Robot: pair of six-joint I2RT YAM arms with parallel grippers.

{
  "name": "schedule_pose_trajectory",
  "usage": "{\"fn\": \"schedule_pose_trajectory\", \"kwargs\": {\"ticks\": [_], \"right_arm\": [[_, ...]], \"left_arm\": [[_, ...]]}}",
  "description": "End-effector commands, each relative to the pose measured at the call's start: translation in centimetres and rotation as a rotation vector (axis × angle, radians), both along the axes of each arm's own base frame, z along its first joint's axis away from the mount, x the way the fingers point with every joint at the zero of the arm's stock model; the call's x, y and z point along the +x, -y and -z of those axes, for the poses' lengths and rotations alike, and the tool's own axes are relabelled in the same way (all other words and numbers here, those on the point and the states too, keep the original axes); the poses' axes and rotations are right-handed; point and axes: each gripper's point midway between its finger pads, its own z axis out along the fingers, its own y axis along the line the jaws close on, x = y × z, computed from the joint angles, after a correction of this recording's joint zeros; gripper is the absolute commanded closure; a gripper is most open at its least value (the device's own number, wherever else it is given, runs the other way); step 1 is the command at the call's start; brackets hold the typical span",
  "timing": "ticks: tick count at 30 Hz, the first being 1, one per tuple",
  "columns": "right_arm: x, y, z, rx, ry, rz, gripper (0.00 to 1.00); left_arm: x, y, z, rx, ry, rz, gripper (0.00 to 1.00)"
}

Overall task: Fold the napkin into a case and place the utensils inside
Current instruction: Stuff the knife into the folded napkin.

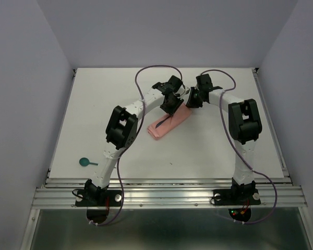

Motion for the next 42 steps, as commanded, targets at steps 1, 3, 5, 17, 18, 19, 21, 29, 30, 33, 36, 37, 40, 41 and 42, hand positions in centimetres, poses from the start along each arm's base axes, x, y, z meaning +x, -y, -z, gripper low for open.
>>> {"fn": "schedule_pose_trajectory", "kwargs": {"ticks": [1, 3, 5, 17, 18, 19, 21, 29, 30, 33, 36, 37, 40, 41, 42], "right_arm": [[-1.0, -0.5, -1.0, -0.008, 0.003, -0.035, 0.77], [-1.1, -0.4, -1.0, -0.012, 0.003, -0.037, 0.78], [-1.1, -0.4, -1.0, -0.012, 0.003, -0.038, 0.77], [-1.3, -0.5, -0.6, -0.012, -0.004, -0.043, 0.77], [-1.3, -0.5, -0.4, -0.012, -0.009, -0.044, 0.78], [-1.4, -0.4, -0.4, -0.013, -0.01, -0.045, 0.77], [-1.4, -0.4, -0.3, -0.013, -0.01, -0.045, 0.77], [-1.4, -0.5, -0.2, -0.01, -0.013, -0.044, 0.77], [-1.4, -0.5, -0.2, -0.01, -0.013, -0.044, 0.77], [-1.4, -0.5, -0.2, -0.011, -0.013, -0.044, 0.77], [-1.4, -0.5, -0.3, -0.012, -0.009, -0.044, 0.77], [-1.4, -0.4, -0.3, -0.013, -0.01, -0.044, 0.77], [-1.4, -0.5, -0.3, -0.011, -0.011, -0.044, 0.77], [-1.4, -0.5, -0.3, -0.011, -0.011, -0.044, 0.77], [-1.4, -0.5, -0.3, -0.009, -0.012, -0.043, 0.77]], "left_arm": [[-0.1, -0.1, -4.9, -0.045, 0.073, -0.008, 0.54], [-0.2, -0.3, -5.2, -0.044, 0.078, -0.014, 0.54], [-0.3, -0.5, -5.3, -0.041, 0.079, -0.015, 0.54], [-2.5, -2.9, -2.9, 0.023, 0.019, -0.037, 0.63], [-2.6, -3.1, -2.6, 0.029, 0.016, -0.04, 0.64], [-2.5, -3.2, -2.4, 0.033, 0.015, -0.044, 0.66], [-2.4, -3.5, -2.1, 0.042, 0.017, -0.053, 0.66], [-1.9, -3.5, -1.7, 0.051, 0.014, -0.057, 0.74], [-1.9, -3.5, -1.7, 0.049, 0.013, -0.057, 0.77], [-2.0, -3.5, -1.5, 0.056, 0.008, -0.051, 0.81], [-1.8, -3.5, -1.6, 0.054, 0.012, -0.053, 0.88], [-1.7, -3.4, -1.7, 0.051, 0.016, -0.054, 0.89], [-1.3, -2.8, -2.5, 0.031, 0.031, -0.039, 0.89], [-1.1, -2.5, -2.7, 0.025, 0.039, -0.022, 0.89], [-1.0, -2.4, -2.9, 0.022, 0.043, -0.015, 0.9]]}}
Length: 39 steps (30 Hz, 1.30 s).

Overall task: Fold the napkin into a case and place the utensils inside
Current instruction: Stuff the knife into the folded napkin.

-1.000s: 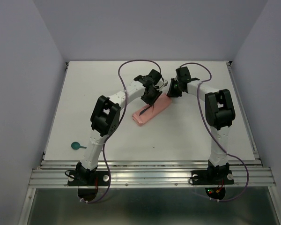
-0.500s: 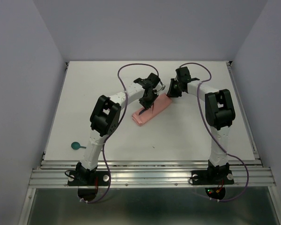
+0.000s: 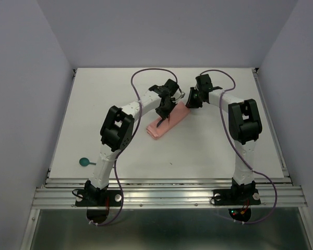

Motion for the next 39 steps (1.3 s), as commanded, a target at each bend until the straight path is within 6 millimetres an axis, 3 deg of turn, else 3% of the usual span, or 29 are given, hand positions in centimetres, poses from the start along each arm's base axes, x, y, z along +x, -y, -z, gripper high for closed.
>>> {"fn": "schedule_pose_trajectory", "kwargs": {"ticks": [1, 10, 21, 24, 27, 30, 39], "right_arm": [[-1.2, -0.3, -0.3, -0.006, -0.015, -0.023, 0.77], [-1.3, -0.4, -0.3, 0.002, -0.02, -0.026, 0.77], [-1.1, -0.6, -0.5, 0.006, -0.017, -0.034, 0.77], [-1.2, -0.5, -0.6, 0.006, -0.018, -0.034, 0.77], [-1.2, -0.3, -1.0, -0.004, -0.01, -0.024, 0.76], [-1.2, 0.3, -1.6, -0.025, 0.006, 0.004, 0.73], [-1.2, 3.0, -4.0, -0.104, 0.067, 0.101, 0.58]], "left_arm": [[1.7, 1.2, -3.3, -0.053, 0.074, 0.037, 0.9], [2.0, 3.0, -3.1, -0.094, 0.061, 0.119, 0.94], [2.6, 2.1, -1.9, -0.034, 0.078, 0.132, 0.93], [2.8, 2.0, -2.1, -0.033, 0.089, 0.125, 0.83], [3.1, 1.9, -2.7, -0.034, 0.114, 0.113, 0.64], [3.4, 1.6, -3.7, -0.027, 0.141, 0.098, 0.51], [3.1, 0.8, -7.2, -0.053, 0.198, 0.081, 0.44]]}}
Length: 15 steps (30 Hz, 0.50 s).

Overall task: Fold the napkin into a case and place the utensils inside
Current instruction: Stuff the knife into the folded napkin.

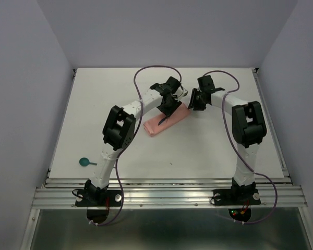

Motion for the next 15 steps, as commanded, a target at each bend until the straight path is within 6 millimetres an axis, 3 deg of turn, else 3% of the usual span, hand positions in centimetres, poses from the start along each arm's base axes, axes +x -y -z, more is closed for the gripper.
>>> {"fn": "schedule_pose_trajectory", "kwargs": {"ticks": [1, 5, 9, 11, 12, 13, 15], "right_arm": [[0.3, 1.2, -4.1, -0.037, 0.092, 0.045, 0.55], [-0.8, 1.9, -4.5, -0.057, 0.096, 0.049, 0.54], [-2.2, 2.3, -5.0, -0.059, 0.097, 0.045, 0.54], [-2.8, 2.1, -5.8, -0.043, 0.108, 0.024, 0.57], [-3.1, 2.0, -6.1, -0.036, 0.111, 0.02, 0.59], [-3.7, 1.8, -6.0, -0.023, 0.103, 0.008, 0.66], [-4.3, 1.1, -7.2, -0.013, 0.126, -0.012, 0.78]], "left_arm": [[0.5, -0.3, -7.0, -0.075, 0.125, -0.014, 0.44], [0.3, -1.1, -8.0, -0.088, 0.142, -0.043, 0.45], [0.1, -3.7, -7.9, -0.114, 0.113, -0.16, 0.47], [1.1, -5.4, -8.1, -0.19, 0.097, -0.22, 0.51], [1.5, -6.3, -8.2, -0.222, 0.098, -0.259, 0.54], [2.0, -8.3, -8.1, -0.268, 0.091, -0.339, 0.62], [2.3, -10.0, -7.8, -0.314, 0.062, -0.431, 0.75]]}}
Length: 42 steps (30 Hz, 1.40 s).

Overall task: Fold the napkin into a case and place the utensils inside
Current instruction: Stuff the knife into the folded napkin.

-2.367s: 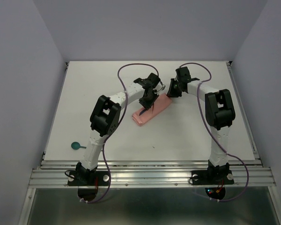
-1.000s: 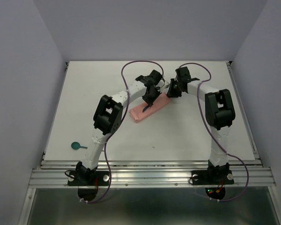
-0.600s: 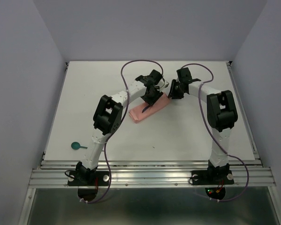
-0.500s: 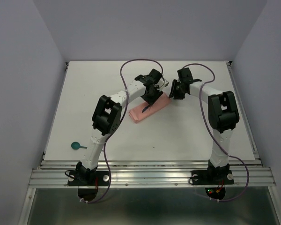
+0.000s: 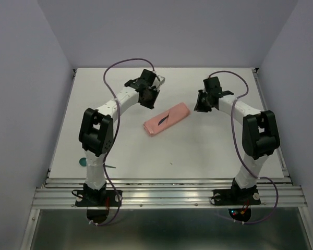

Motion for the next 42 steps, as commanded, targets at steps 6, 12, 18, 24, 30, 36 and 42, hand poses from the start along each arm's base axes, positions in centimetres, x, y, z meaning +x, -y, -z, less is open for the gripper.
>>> {"fn": "schedule_pose_trajectory", "kwargs": {"ticks": [6, 12, 18, 24, 30, 36, 42], "right_arm": [[-2.6, -6.8, -4.8, 0.06, 0.089, -0.177, 0.89], [-4.1, -13.7, -4.4, 0.094, 0.073, -0.318, 0.89], [-5.6, -16.8, -2.2, 0.084, 0.018, -0.393, 0.89], [-6.0, -16.5, -0.5, 0.067, -0.022, -0.387, 0.9], [-6.2, -15.4, 0.6, 0.02, -0.034, -0.363, 0.9], [-6.4, -14.6, 1.7, -0.019, -0.05, -0.349, 0.9], [-6.7, -13.8, 2.4, -0.049, -0.065, -0.33, 0.9]], "left_arm": [[1.7, -6.4, 2.8, -0.157, -0.081, -0.337, 1.0], [0.8, -5.6, 6.8, -0.18, -0.171, -0.344, 1.0], [-1.4, -5.1, 7.5, -0.206, -0.209, -0.319, 1.0], [-4.5, -4.3, 7.8, -0.181, -0.237, -0.291, 1.0], [-7.4, -3.4, 8.1, -0.178, -0.27, -0.27, 1.0], [-8.4, -2.4, 7.6, -0.186, -0.275, -0.249, 1.0], [-8.5, -2.4, 8.0, -0.179, -0.285, -0.252, 1.0]]}}
